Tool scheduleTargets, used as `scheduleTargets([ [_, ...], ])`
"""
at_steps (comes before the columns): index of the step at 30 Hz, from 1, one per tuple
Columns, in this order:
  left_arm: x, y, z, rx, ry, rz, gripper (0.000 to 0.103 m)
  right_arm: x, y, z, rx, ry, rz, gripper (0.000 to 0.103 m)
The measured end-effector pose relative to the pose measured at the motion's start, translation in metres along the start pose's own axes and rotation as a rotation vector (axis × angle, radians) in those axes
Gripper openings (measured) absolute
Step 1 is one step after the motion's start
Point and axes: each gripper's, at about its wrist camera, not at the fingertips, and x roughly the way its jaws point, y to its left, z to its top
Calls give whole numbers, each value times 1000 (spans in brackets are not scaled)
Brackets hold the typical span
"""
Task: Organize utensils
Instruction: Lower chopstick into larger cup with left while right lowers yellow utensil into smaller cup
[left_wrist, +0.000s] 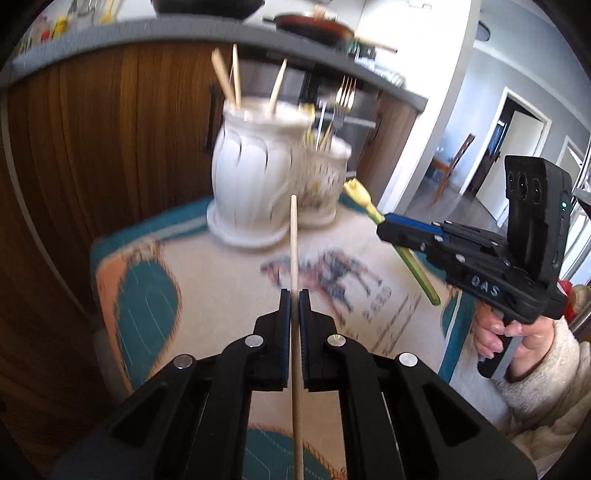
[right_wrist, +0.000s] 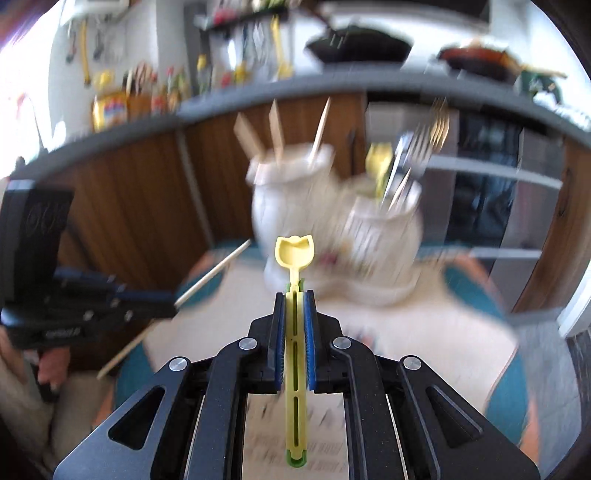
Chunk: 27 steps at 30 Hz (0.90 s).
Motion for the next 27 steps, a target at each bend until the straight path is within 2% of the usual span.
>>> scheduleTargets([
  [4, -16, -5, 36, 38, -153, 32, 4, -5, -20, 39, 62, -161, -1, 10],
  [7, -17, -4, 67, 28, -261, 15, 4, 4, -36, 64, 108, -251, -3, 10],
  [11, -2, -1, 104, -12, -347, 23, 4, 24, -53, 90, 166, -327, 13, 10],
  [15, 13, 0, 132, -51, -415, 30, 4, 46, -67, 104, 204, -365, 46, 10],
  [19, 23, -1, 147, -48, -505, 52, 4, 69, -75, 104, 207, -358, 55, 10],
  [22, 24, -2, 152, -40, -578, 67, 4, 78, -80, 97, 225, -368, 86, 10],
  [27, 38, -1, 155, -40, -625, 98, 4, 89, -84, 90, 232, -354, 98, 10],
])
